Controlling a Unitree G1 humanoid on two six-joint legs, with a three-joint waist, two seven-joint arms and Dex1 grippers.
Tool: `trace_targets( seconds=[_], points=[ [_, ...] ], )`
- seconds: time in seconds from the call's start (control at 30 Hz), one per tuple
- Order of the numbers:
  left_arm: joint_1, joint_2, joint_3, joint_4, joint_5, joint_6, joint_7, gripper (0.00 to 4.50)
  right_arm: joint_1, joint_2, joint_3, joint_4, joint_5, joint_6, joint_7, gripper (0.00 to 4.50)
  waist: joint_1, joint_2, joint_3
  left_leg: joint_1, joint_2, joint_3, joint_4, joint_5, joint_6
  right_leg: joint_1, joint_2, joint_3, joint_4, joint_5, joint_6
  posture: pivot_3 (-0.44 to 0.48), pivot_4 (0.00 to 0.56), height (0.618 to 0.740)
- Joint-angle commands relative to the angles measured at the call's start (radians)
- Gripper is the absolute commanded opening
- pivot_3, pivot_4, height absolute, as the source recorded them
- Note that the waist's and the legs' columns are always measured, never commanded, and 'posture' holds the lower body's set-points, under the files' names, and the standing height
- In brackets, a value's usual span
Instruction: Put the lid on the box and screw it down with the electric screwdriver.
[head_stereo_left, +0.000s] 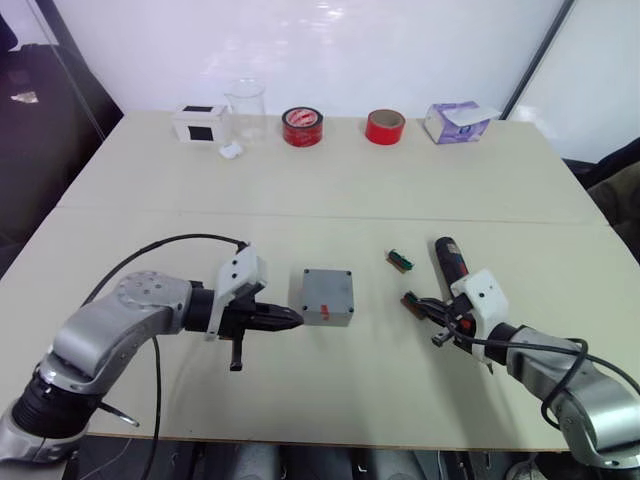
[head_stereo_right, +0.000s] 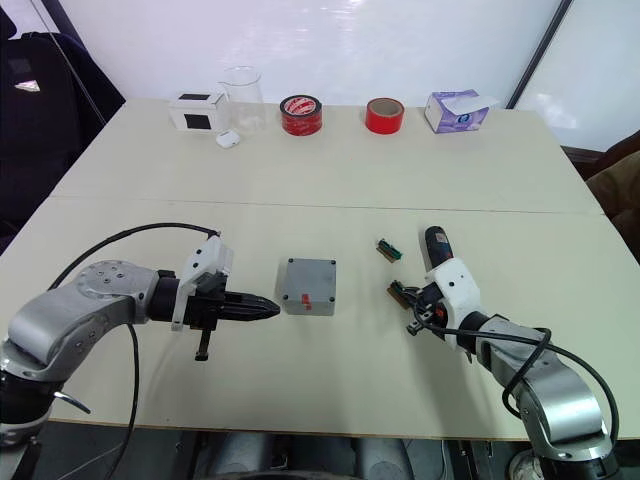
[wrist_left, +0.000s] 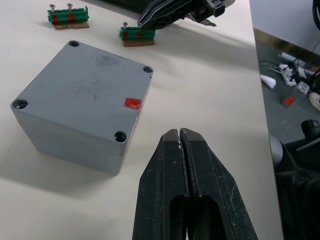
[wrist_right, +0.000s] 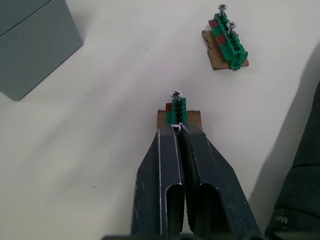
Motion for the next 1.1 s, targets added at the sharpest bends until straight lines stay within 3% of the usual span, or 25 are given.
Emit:
trace_targets(
  seconds=[0.03,0.3,0.4,0.57,0.73,1.1],
  points=[
    [-0.003,-0.005,0.047,-0.007,-0.017,-0.008,0.013,0.0,-0.012,0.008,-0.022,-0.029,-0.001,-0.032,-0.01,0.06,0.0,0.0,0.0,0.0,0.0,0.0,0.0,0.0,0.0,0.0,0.0,0.0,0.0,0.0,0.0,0.0,0.15,0.74],
    [0.0,-0.02,0.097,0.023,-0.058,0.03,0.051,0.0,-0.003,0.022,-0.103,-0.155,0.079,0.03,-0.041,0.06,0.0,0.0,0.0,0.0,0.0,0.0,0.0,0.0,0.0,0.0,0.0,0.0,0.0,0.0,0.0,0.0,0.15,0.74],
    [0.011,-0.012,0.123,0.013,-0.076,0.05,0.063,0.0,-0.063,0.031,-0.14,-0.232,0.155,0.077,-0.065,0.06,0.0,0.0,0.0,0.0,0.0,0.0,0.0,0.0,0.0,0.0,0.0,0.0,0.0,0.0,0.0,0.0,0.15,0.74],
    [0.014,-0.018,0.153,0.006,-0.107,0.081,0.094,0.0,-0.202,0.077,-0.012,-0.254,0.231,0.119,-0.071,0.06,-0.004,0.0,0.0,0.001,0.001,0.0,0.0,0.0,0.0,0.0,0.001,0.0,0.002,0.0,0.0,0.0,0.15,0.74],
    [0.026,-0.036,0.194,0.012,-0.137,0.099,0.139,0.0,-0.265,0.095,0.123,-0.161,0.162,0.066,-0.058,0.06,0.0,0.0,0.0,0.001,0.0,0.0,0.0,0.0,0.0,0.0,0.0,-0.001,0.002,0.0,0.0,0.0,0.15,0.74],
    [0.042,-0.054,0.182,-0.003,-0.13,0.09,0.195,0.0,-0.312,0.118,0.222,-0.018,0.066,-0.054,-0.025,0.06,-0.002,0.0,0.0,0.0,0.0,0.0,0.0,0.0,0.0,0.0,0.0,0.0,0.002,0.0,0.0,0.0,0.15,0.74]
  ],
)
